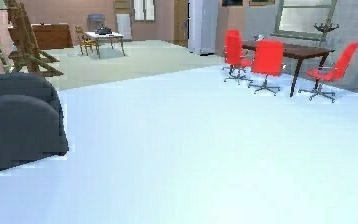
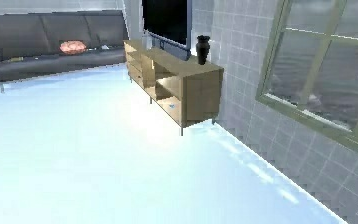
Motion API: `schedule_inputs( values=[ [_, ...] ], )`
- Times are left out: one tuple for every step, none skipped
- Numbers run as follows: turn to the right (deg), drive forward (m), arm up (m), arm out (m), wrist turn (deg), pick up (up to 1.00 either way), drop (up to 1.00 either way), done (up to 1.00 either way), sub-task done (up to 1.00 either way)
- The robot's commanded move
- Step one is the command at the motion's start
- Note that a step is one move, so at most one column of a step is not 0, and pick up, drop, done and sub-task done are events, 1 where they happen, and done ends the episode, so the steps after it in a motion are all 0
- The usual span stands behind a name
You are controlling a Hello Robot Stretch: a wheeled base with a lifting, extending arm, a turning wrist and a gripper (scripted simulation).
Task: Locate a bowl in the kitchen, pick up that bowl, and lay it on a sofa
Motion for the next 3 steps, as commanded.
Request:
schedule_inputs(
  values=[
    [-12.0,0.0,0.0,0.0,0.0,0.0,0.0,0.0,0.0],
    [0.0,0.8,0.0,0.0,0.0,0.0,0.0,0.0,0.0],
    [-15.0,0.0,0.0,0.0,0.0,0.0,0.0,0.0,0.0]
  ],
)
